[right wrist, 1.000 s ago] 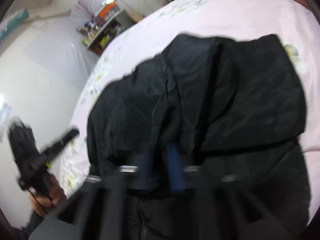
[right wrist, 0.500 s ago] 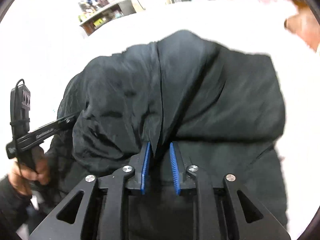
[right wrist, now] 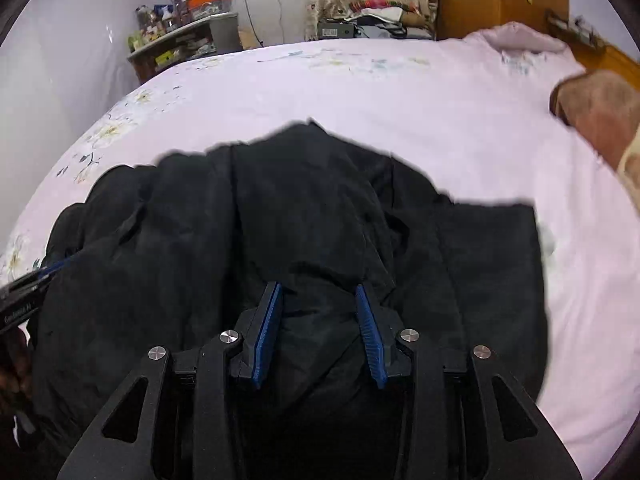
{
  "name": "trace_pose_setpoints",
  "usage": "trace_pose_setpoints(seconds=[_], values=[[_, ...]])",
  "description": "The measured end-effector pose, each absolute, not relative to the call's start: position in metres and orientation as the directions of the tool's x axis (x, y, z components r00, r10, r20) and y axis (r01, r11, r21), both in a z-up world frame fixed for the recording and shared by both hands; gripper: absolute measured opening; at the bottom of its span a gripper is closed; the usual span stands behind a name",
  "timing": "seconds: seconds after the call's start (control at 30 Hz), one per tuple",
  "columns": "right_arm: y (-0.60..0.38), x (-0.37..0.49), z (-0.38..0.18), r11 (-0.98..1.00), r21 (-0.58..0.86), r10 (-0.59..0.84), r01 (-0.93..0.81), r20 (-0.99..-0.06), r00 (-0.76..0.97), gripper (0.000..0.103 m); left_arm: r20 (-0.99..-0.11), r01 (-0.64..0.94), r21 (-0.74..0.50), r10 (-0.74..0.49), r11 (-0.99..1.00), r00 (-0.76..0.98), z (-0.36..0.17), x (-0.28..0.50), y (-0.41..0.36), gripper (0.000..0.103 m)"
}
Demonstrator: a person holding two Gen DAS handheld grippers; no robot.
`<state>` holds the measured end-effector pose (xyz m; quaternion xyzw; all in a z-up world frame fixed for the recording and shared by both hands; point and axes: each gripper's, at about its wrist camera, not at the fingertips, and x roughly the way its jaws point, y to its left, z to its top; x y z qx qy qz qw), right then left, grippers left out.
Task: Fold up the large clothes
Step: 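Open both tools and press the folded jacket flat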
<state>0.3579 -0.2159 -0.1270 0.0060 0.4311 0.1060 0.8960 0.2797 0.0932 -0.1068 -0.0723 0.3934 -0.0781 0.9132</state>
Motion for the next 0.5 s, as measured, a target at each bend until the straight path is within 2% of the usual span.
trace_pose_setpoints(seconds=[0.1, 0.2, 0.37, 0.43, 0.5], values=[[-0.215, 0.355, -0.131, 0.978, 0.08, 0.183, -0.191, -0.766, 0.616, 0.038, -0.715, 0.076, -0.212, -0.208, 0.974, 0.667, -0.107, 0.283, 0.093, 0.038], [-0.215, 0.354, -0.111, 0.98, 0.078, 0.173, -0.181, -0.78, 0.602, 0.038, -0.745, 0.051, -0.193, -0.18, 0.98, 0.642, -0.087, 0.281, 0.093, 0.037], [-0.205, 0.316, -0.064, 0.961, 0.138, 0.266, -0.24, -0.694, 0.669, 0.038, -0.659, 0.124, -0.245, -0.259, 0.962, 0.706, -0.045, 0.239, 0.076, 0.037], [-0.19, 0.298, -0.066, 0.946, 0.145, 0.306, -0.289, -0.691, 0.655, 0.038, -0.668, 0.167, -0.261, -0.303, 0.951, 0.68, -0.052, 0.227, 0.06, 0.037], [-0.174, 0.287, -0.086, 0.935, 0.129, 0.316, -0.331, -0.728, 0.609, 0.038, -0.706, 0.19, -0.245, -0.309, 0.951, 0.637, -0.071, 0.222, 0.046, 0.037]])
